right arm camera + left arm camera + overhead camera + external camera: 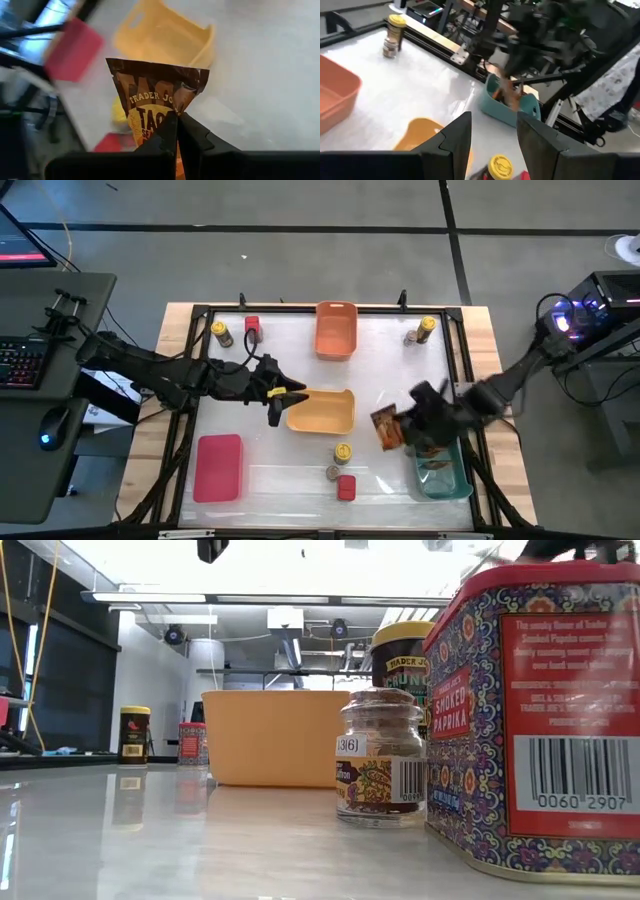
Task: Sort spices by type
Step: Put the orange seasoning bag into the blue bin
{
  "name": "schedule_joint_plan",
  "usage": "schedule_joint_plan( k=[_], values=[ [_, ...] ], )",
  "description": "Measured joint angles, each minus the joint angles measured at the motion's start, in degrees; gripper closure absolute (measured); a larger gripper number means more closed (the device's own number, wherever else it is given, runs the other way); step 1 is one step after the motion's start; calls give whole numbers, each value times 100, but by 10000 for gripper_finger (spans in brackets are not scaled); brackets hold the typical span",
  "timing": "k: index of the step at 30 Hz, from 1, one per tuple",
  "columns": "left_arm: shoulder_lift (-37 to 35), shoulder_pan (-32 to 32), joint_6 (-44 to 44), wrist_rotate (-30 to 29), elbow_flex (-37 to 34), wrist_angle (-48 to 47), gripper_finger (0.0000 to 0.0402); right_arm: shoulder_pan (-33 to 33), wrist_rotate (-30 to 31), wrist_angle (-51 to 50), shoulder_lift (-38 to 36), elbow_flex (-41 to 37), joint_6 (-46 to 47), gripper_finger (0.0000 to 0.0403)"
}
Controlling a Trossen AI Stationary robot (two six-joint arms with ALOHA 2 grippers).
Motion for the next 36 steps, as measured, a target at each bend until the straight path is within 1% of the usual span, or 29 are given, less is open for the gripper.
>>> schedule_joint_plan(
  k=[2, 5, 8, 11, 13, 16, 19, 22, 24, 27, 29, 32, 34, 36],
  values=[
    [1, 90, 1, 5, 0, -4, 257, 603, 369, 2, -28, 0, 512, 402],
    [2, 232, -3, 162, 0, 0, 257, 1427, 838, 0, 75, 2, 1289, 402],
    [2, 353, -13, 239, 0, 6, 257, 2085, 1265, 0, 267, 2, 1947, 402],
    [3, 455, 4, 307, 0, 153, 257, 2476, 1285, -4, 484, 2, 2242, 403],
    [31, 521, 6, 310, 0, 428, 257, 2522, 1325, -2, 589, 2, 2382, 403],
    [188, 555, 196, 457, 11, 792, 257, 2296, 1410, 2, 677, 2, 2212, 403],
    [520, 508, 311, 803, 321, 683, 256, 1889, 1412, 20, 681, 2, 1653, 403],
    [964, 468, 633, 1127, 1036, -88, 252, 1358, 1374, 247, 676, 2, 794, 403],
    [1335, 457, 866, 1375, 1639, -909, 244, 1000, 1315, 516, 676, 2, 132, 403],
    [1936, 527, 1158, 1783, 2578, -2097, 223, 528, 1185, 939, 676, 4, -818, 403],
    [2283, 618, 1332, 2075, 3139, -2664, 205, 263, 1038, 1176, 676, 4, -1351, 403],
    [2730, 741, 1385, 2312, 3757, -3131, 178, -32, 882, 1497, 676, 4, -2015, 403],
    [2968, 797, 1383, 2422, 4023, -3194, 162, -172, 842, 1599, 676, 4, -2315, 403],
    [3113, 816, 1273, 2507, 4144, -3149, 148, -283, 831, 1596, 676, 4, -2477, 403]
  ],
)
